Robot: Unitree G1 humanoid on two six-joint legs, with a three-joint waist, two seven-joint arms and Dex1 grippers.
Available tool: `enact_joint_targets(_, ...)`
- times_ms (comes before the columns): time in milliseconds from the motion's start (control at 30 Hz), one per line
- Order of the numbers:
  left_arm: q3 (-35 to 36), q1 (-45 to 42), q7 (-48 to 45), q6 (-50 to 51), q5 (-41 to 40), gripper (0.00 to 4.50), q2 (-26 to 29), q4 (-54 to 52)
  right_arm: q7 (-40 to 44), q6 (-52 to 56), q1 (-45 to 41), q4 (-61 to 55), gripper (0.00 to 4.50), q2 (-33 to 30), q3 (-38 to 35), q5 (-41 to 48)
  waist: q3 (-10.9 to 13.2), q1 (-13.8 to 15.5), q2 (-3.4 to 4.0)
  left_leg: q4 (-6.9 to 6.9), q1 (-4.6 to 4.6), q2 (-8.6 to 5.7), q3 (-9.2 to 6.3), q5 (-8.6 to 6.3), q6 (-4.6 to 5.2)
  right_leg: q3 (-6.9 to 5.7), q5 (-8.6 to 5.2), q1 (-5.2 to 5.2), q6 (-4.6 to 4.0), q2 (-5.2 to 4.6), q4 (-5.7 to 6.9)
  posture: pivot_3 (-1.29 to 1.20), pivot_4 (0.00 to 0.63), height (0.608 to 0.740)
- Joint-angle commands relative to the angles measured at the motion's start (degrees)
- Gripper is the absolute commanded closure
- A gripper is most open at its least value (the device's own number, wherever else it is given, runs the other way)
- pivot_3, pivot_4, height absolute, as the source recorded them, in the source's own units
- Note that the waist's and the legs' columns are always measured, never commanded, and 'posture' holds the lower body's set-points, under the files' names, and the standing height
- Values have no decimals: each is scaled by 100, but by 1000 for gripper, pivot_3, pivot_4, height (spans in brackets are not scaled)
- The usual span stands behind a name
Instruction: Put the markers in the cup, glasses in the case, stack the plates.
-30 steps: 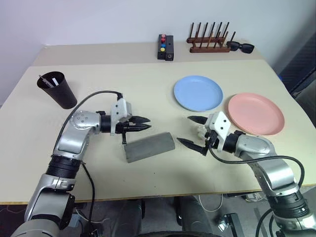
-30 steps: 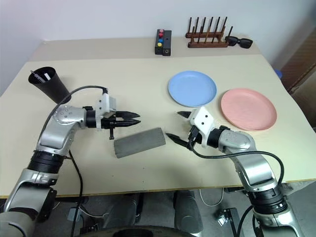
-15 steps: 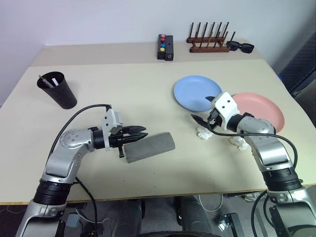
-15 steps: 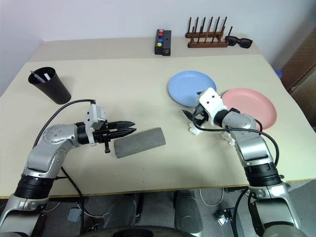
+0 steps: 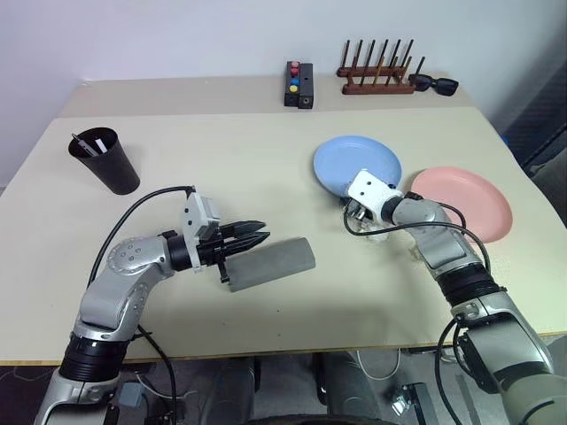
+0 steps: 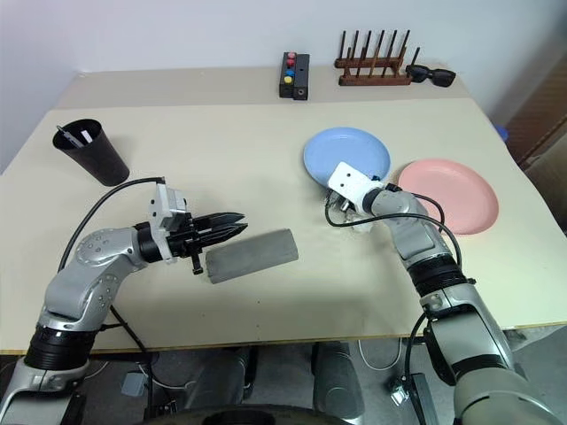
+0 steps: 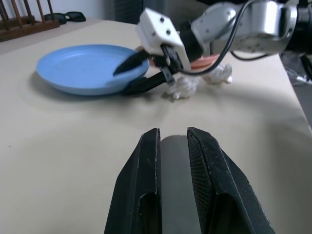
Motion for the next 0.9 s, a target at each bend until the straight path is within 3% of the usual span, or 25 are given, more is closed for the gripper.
enact_joint_targets(33,104,-59,225,235,-207,3682,3,-390,-15,-321,-42,-123,4374,7,-61,-72,0,-4,0,0,0,0,0,0,0,0,0,0,0,0,0,0,150,739)
enact_joint_targets(300,-2,-410,555,642,-295,3682,-50,-560,-82,-953,192,-929,4448,-238,-294,-160,1,-3,1,0,0,0,0,0,0,0,0,0,2,0,0,0,150,739)
enact_joint_targets(467,-33,-619,670,794,-342,3682,-51,-566,315,-289,710,-2319,4448,-903,-1155,380,2,47,4,-1,-5,-1,-2,0,0,0,-1,0,2,0,-4,0,150,739)
enact_joint_targets(700,-227,-832,418,705,-367,3682,-200,-185,847,414,2171,-3178,4448,-2081,-2296,579,2,43,2,1,0,-4,-1,-2,3,-1,-4,17,-3,-3,-20,0,150,739)
enact_joint_targets(900,-461,-1022,107,403,-224,3682,-411,255,965,915,3227,-3475,4448,-2371,-2750,565,2,7,9,3,6,-2,6,-4,7,1,-5,21,-4,-4,-18,0,150,739)
